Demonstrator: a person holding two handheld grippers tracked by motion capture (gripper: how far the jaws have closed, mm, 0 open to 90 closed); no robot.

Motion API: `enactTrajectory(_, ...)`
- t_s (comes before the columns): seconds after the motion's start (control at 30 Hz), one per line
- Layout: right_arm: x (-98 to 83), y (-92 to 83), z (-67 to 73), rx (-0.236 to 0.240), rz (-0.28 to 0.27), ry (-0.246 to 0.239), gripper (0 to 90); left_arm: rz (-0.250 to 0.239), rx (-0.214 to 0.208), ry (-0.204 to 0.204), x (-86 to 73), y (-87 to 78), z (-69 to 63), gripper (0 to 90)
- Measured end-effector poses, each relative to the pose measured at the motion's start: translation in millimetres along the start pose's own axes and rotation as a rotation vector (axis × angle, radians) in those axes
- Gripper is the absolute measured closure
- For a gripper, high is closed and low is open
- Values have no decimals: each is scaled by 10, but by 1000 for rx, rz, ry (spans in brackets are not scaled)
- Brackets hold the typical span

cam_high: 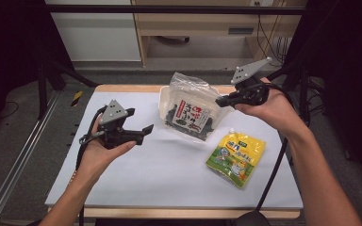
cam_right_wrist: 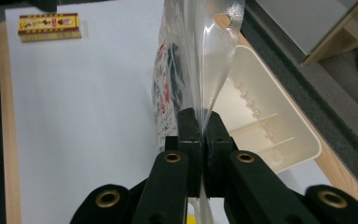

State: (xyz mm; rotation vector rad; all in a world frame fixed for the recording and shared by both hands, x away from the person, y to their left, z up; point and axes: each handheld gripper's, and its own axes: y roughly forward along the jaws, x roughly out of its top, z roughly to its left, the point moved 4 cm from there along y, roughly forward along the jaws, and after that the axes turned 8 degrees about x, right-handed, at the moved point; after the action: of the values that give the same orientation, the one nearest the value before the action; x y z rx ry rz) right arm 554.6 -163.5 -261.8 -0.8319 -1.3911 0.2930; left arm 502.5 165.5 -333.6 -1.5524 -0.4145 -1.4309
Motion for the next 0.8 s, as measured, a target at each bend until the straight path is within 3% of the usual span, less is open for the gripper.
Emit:
enactTrajectory(0.13, 74, -35, 20, -25, -14, 30, 886, 27, 12, -28, -227, 53, 43, 128)
enactTrajectory(0.37, 250, -55, 39, -89, -36, 110, 888, 88, 51, -34, -725, 171, 69, 115)
enactTrajectory(0.5, 345, -52, 11, -105, -53, 137, 889, 132, 94, 19, -955, 176, 89, 110)
enactTrajectory(0.6, 409, -53, -15, -124, -68, 149, 888, 130, 104, -3, -1084, 154, 100, 107)
enactTrajectory(0.67, 453, -54, -42, -144, -76, 170, 888, 162, 104, 9, -1171, 150, 97, 97)
enactTrajectory(0.8, 561, -42, -103, -185, -80, 208, 889, 165, 101, 3, -1221, 95, 78, 93)
